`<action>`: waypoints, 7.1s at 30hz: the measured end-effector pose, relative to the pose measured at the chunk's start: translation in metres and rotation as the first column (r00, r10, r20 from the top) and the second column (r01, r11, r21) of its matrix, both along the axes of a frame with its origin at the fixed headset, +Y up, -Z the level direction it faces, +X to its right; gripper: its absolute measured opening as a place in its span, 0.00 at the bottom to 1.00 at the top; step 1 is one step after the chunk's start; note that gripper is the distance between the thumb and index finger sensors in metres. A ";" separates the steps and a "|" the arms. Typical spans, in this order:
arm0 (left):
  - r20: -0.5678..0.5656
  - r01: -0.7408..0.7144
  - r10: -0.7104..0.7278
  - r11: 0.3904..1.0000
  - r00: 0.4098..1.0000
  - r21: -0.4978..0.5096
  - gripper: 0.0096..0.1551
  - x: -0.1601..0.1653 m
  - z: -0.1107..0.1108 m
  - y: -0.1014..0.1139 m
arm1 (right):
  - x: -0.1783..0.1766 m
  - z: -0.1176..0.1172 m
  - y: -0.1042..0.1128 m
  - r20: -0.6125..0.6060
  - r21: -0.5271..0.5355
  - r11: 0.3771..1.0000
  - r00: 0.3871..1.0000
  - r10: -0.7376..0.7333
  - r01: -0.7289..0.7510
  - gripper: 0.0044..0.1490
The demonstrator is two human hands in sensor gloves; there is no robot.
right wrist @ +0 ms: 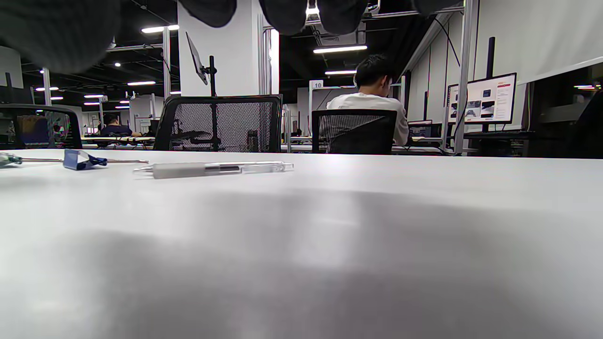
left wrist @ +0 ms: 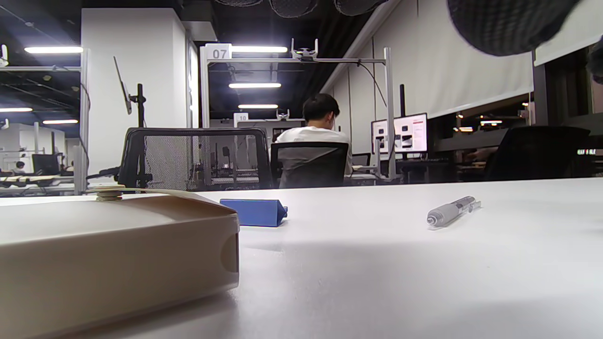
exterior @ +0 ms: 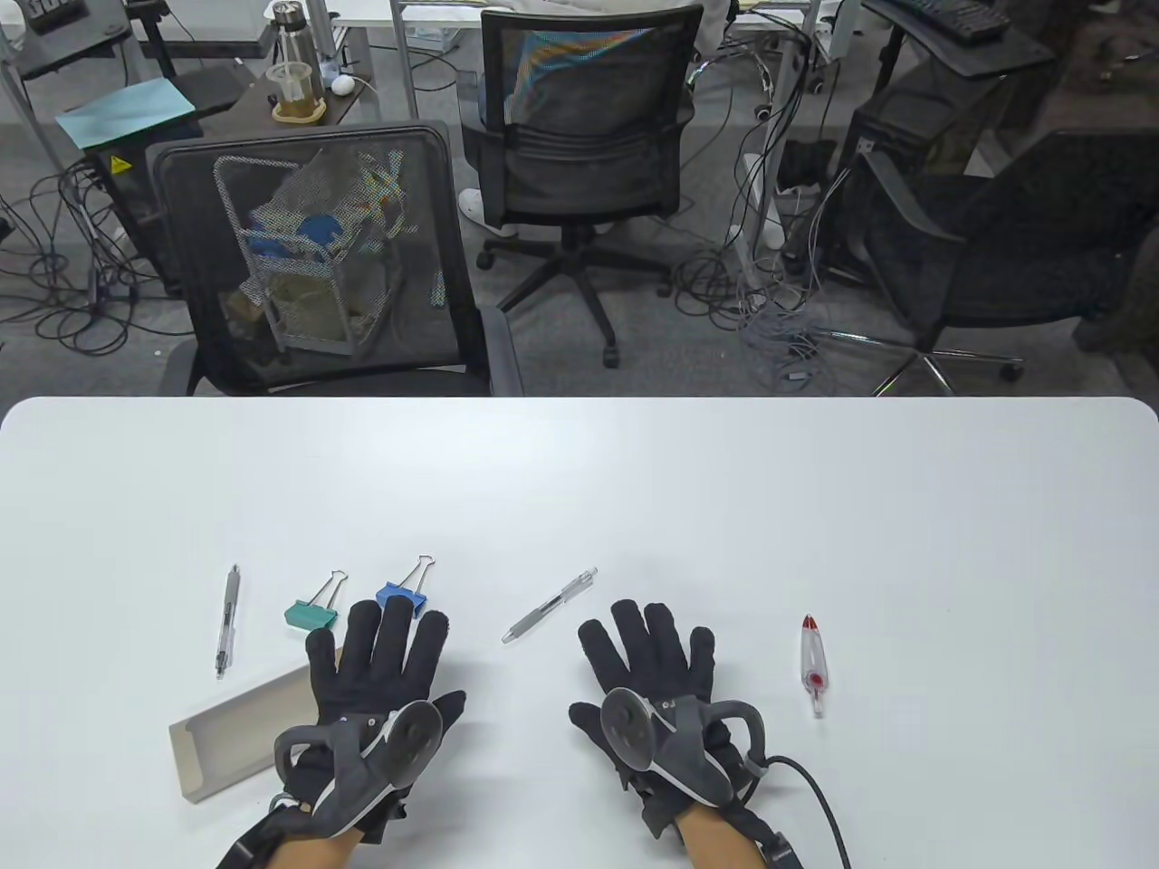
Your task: Pack snap-button pull-out pencil case
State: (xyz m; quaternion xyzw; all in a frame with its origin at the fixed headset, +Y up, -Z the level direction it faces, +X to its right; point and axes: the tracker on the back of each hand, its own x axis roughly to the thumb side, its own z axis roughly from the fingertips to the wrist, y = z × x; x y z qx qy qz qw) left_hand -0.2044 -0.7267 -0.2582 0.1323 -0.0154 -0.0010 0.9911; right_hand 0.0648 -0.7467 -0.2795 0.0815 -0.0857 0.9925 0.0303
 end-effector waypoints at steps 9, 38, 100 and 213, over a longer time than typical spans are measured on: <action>-0.014 0.017 -0.017 1.000 1.000 -0.021 0.52 0.000 -0.001 0.000 | 0.000 0.000 0.000 -0.003 0.002 1.000 1.000 -0.002 0.002 0.53; -0.247 -0.080 -0.120 0.738 0.962 -0.670 0.61 -0.139 -0.038 -0.021 | 0.000 -0.002 0.001 0.006 -0.026 1.000 1.000 -0.012 0.012 0.53; 0.270 0.033 0.124 0.859 0.955 -0.510 0.59 0.033 -0.030 -0.037 | -0.097 -0.004 0.000 -0.053 -0.046 0.914 0.915 0.400 -0.402 0.35; -0.628 -0.282 -0.119 0.818 0.769 -0.501 0.46 -0.120 -0.149 -0.032 | 0.071 0.006 0.017 0.136 0.073 0.982 0.974 -0.184 0.175 0.51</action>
